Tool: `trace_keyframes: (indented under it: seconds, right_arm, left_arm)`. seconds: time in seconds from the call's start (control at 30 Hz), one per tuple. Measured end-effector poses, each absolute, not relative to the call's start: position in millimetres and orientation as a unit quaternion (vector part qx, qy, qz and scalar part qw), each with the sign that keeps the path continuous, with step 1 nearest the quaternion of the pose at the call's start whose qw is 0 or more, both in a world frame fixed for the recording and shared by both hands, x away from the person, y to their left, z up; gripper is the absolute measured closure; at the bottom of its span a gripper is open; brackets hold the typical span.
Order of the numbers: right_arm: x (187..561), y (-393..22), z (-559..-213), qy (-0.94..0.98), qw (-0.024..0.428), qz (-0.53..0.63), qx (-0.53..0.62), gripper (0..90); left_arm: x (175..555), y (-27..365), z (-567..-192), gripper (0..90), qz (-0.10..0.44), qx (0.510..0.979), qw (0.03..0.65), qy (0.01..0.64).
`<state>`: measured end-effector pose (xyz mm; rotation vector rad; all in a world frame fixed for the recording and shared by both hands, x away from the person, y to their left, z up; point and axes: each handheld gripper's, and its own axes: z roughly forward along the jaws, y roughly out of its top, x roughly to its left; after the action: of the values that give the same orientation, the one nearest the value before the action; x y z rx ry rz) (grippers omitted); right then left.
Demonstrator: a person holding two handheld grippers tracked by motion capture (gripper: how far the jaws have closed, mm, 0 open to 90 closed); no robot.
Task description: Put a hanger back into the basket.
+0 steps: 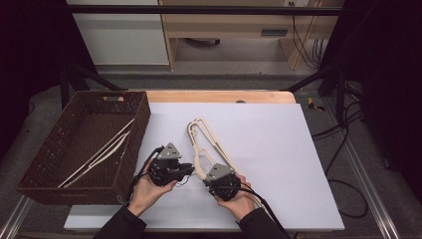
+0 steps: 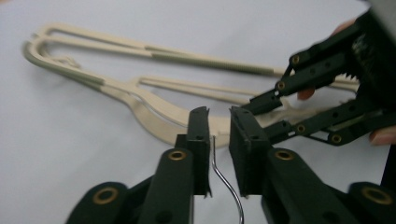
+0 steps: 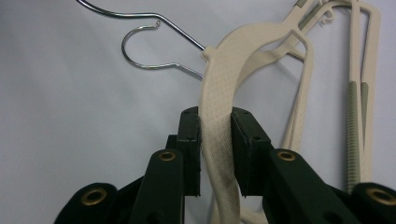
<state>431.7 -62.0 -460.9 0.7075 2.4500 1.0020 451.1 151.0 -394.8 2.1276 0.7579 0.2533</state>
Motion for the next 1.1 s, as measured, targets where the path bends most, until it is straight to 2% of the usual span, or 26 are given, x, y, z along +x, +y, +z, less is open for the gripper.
trace_keyframes:
  seconds: [0.07,0.23,0.4,0.9,1.1]
  right_arm:
    - [430.9,-62.1,-459.8,0.874,0.203,0.361,0.256,75.1]
    - [430.9,-66.3,-455.6,0.870,0.201,0.370,0.256,75.4]
    - [430.6,-75.1,-447.3,0.865,0.198,0.379,0.263,76.1]
    - [431.2,-96.9,-427.7,0.847,0.219,0.395,0.279,79.1]
    - [434.3,-112.6,-419.1,0.835,0.234,0.402,0.293,81.4]
  left_arm:
    - [449.7,158.2,-387.9,69.5,0.108,0.838,0.442,0.301]
    - [447.1,172.9,-375.1,43.6,0.135,0.815,0.473,0.306]
    - [445.6,193.8,-362.7,29.9,0.170,0.782,0.510,0.317]
    - [447.2,203.1,-363.9,13.2,0.201,0.776,0.504,0.320]
    - [446.7,201.0,-365.8,10.9,0.205,0.781,0.497,0.318]
